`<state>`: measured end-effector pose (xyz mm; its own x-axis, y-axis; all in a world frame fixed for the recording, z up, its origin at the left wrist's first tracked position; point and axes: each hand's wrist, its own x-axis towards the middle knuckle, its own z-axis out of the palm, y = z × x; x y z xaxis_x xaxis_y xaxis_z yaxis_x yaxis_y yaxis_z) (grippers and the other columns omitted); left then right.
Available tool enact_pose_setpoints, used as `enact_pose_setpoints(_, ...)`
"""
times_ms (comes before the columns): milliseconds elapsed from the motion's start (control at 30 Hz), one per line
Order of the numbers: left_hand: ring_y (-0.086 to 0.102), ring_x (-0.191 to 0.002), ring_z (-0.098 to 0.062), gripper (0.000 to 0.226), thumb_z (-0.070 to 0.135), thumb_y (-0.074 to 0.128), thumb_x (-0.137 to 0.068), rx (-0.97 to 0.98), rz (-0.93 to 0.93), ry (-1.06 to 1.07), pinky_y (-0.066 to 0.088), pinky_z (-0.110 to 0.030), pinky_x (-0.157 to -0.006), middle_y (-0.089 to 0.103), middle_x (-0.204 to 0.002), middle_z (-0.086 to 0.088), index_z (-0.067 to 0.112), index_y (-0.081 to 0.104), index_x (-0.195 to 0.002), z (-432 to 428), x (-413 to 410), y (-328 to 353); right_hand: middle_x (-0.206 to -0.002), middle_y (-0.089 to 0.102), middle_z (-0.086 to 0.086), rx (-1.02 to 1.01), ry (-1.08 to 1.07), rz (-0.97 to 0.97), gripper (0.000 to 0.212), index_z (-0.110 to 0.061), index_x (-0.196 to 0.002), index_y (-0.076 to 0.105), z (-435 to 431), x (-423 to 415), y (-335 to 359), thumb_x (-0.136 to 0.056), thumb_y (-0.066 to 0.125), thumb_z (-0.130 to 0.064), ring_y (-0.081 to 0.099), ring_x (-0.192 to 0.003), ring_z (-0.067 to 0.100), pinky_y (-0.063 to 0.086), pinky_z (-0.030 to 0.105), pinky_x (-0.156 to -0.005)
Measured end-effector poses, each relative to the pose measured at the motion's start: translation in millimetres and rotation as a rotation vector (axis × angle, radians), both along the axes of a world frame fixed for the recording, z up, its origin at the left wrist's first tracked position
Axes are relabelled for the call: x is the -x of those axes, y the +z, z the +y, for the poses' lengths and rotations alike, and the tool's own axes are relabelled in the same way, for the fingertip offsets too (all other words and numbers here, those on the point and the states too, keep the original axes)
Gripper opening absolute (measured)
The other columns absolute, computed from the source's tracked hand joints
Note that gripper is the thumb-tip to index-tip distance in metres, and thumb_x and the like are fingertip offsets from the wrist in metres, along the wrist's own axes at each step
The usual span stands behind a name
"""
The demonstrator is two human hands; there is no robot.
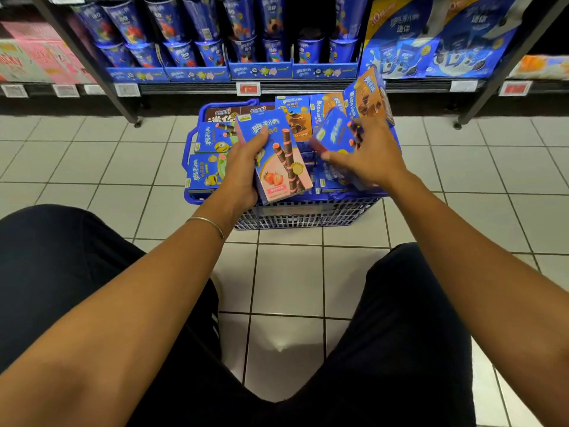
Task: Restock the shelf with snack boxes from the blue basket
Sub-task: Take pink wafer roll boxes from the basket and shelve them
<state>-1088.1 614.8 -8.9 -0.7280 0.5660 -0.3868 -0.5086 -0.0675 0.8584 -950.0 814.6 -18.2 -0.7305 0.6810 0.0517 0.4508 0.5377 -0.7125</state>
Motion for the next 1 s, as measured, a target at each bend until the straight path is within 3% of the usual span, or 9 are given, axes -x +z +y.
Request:
enact_pose_setpoints(133,0.065,-0.125,-0.049,0.049,0.029,0.064,-0.105,0.01,0.014,-0.017,0.051,-0.068,-0.105,0.067,-0.136,-0.026,0.001,0.057,-0.145,6,-11,0,-0.116,0.053,-0.01,0.088,-0.183,0.217,0.086,-0.03,-0.111,0.046,-30,20,33,-0.052,0.07,-0.089,0.053,-0.084,-0.013,0.041,0.019,-0.065)
enact_pose_setpoints(267,0.066,-0.126,-0.045,0.047,0.031,0.057,-0.109,-0.035,0.055,-0.042,0.052,-0.065,-0.107,0.067,-0.138,-0.024,0.004,0.056,-0.147,13,-18,4,-0.113,0.056,-0.001,0.244,-0.161,0.176,0.08,-0.02,-0.111,0.045,-59,39,36,-0.068,0.065,-0.085,0.057,-0.093,0.015,0.046,0.034,-0.07)
enact_pose_setpoints(400,0.064,-0.128,-0.044,0.056,0.045,0.052,-0.109,-0.041,-0.004,-0.063,0.049,-0.067,-0.108,0.064,-0.143,-0.02,0.008,0.052,-0.151,11,-16,9,-0.119,0.058,0.022,0.548,-0.082,0.197,0.039,-0.016,-0.104,0.044,-60,43,23,-0.096,0.062,-0.05,0.059,-0.096,0.026,0.052,0.048,-0.084)
enact_pose_setpoints(500,0.067,-0.126,-0.042,0.057,0.05,0.047,-0.109,-0.026,-0.01,-0.082,0.051,-0.065,-0.108,0.067,-0.14,-0.019,0.008,0.057,-0.148,7,-12,8,-0.111,0.063,0.002,0.722,-0.045,0.192,0.027,-0.029,-0.093,0.053,-56,35,16,-0.093,0.065,-0.053,0.062,-0.112,0.024,0.049,0.05,-0.099)
enact_pose_setpoints(633,0.075,-0.114,-0.035,0.066,0.066,0.035,-0.106,0.046,0.034,-0.15,0.063,-0.053,-0.089,0.075,-0.129,-0.012,0.018,0.063,-0.142,14,-14,12,-0.142,0.058,0.001,0.87,-0.005,0.132,0.065,-0.026,-0.14,0.055,-62,32,6,-0.089,0.059,-0.068,0.055,-0.13,0.025,0.043,0.051,-0.109)
enact_pose_setpoints(700,0.079,-0.102,-0.031,0.071,0.073,0.032,-0.102,0.138,0.065,-0.137,0.066,-0.047,-0.076,0.079,-0.12,-0.009,0.022,0.067,-0.137,19,-15,15,-0.127,0.064,-0.002,0.826,-0.023,0.156,0.065,-0.022,-0.139,0.056,-67,35,7,-0.091,0.057,-0.067,0.061,-0.115,0.019,0.047,0.043,-0.1)
enact_pose_setpoints(800,0.077,-0.108,-0.034,0.076,0.082,0.032,-0.097,0.2,0.064,-0.208,0.061,-0.056,-0.095,0.079,-0.119,-0.01,0.027,0.072,-0.13,18,-15,18,-0.145,0.055,0.006,0.727,-0.052,0.16,0.072,-0.017,-0.149,0.045,-69,40,8,-0.094,0.055,-0.063,0.056,-0.127,0.023,0.043,0.045,-0.111)
enact_pose_setpoints(867,0.072,-0.118,-0.039,0.063,0.067,0.049,-0.102,0.156,0.058,-0.215,0.054,-0.062,-0.105,0.075,-0.127,-0.016,0.018,0.068,-0.136,13,-12,16,-0.145,0.057,0.011,0.789,-0.002,0.18,0.063,-0.02,-0.145,0.051,-70,41,11,-0.096,0.054,-0.06,0.06,-0.122,0.025,0.047,0.05,-0.108)
enact_pose_setpoints(1000,0.063,-0.127,-0.051,0.06,0.028,0.069,-0.101,0.015,0.026,-0.146,0.049,-0.071,-0.106,0.062,-0.14,-0.031,-0.004,0.051,-0.148,3,3,16,-0.111,0.076,0.009,1.102,-0.037,0.301,0.036,-0.037,-0.12,0.067,-55,39,14,-0.092,0.056,-0.057,0.075,-0.098,0.028,0.06,0.043,-0.076)
